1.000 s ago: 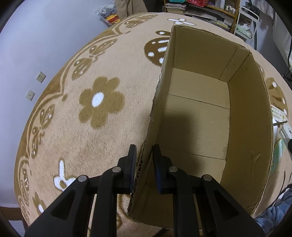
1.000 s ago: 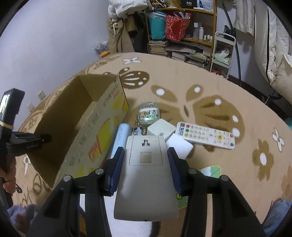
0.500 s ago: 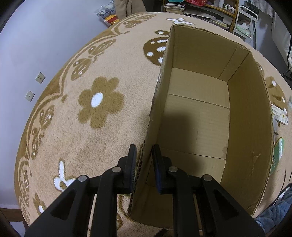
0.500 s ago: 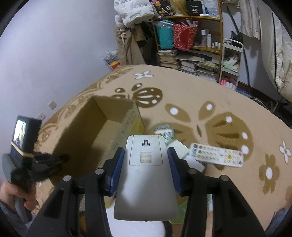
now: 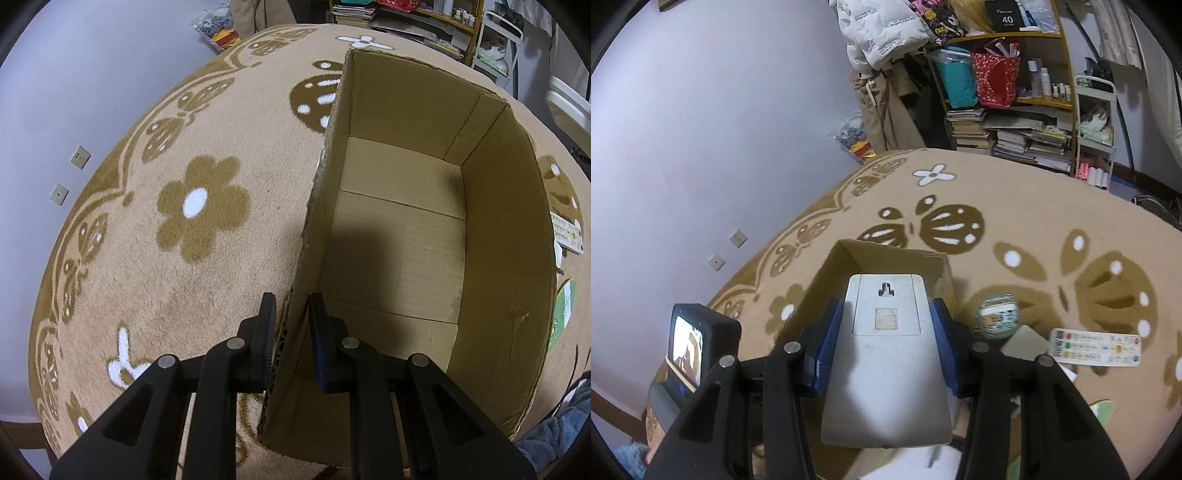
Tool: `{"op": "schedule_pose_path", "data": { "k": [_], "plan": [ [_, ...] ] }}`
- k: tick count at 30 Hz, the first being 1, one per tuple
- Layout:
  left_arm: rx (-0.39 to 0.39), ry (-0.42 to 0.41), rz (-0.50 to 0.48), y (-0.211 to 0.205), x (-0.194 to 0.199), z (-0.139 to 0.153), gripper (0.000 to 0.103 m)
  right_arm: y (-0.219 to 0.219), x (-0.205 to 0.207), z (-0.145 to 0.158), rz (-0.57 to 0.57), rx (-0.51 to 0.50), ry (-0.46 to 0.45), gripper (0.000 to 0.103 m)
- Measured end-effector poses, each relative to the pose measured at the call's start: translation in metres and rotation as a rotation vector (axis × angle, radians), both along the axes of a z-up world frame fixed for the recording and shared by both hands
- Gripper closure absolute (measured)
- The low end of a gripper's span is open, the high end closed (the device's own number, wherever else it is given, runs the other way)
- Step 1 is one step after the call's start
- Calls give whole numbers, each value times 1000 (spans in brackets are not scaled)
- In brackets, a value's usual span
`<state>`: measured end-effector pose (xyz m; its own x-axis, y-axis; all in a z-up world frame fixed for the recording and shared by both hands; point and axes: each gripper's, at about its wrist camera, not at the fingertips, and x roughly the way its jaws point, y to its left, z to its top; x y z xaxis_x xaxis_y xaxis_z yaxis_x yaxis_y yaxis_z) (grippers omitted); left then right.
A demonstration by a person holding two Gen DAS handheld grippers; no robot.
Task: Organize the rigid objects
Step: 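Lift the white plate with the right tool and carry it over the box, then open the right tool to drop the white plate into the box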
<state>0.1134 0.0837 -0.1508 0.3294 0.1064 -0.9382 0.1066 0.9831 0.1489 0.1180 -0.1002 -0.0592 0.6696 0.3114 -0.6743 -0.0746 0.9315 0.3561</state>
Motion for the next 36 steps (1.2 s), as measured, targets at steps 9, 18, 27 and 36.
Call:
{"op": "schedule_pose_path", "data": {
  "k": [9, 18, 27, 36],
  "plan": [
    [-8, 3, 2, 2, 2, -1, 86, 27, 18, -10, 15, -13, 21, 52],
    [-1, 0, -6, 1, 3, -1, 86, 33, 29, -35, 3, 18, 87, 52],
    [-26, 5, 8, 3, 4, -1, 86, 37, 34, -50, 19, -19, 150, 52],
    [-49, 8, 10, 5, 5, -1, 88, 44, 31, -58, 33, -51, 173, 52]
  ]
}}
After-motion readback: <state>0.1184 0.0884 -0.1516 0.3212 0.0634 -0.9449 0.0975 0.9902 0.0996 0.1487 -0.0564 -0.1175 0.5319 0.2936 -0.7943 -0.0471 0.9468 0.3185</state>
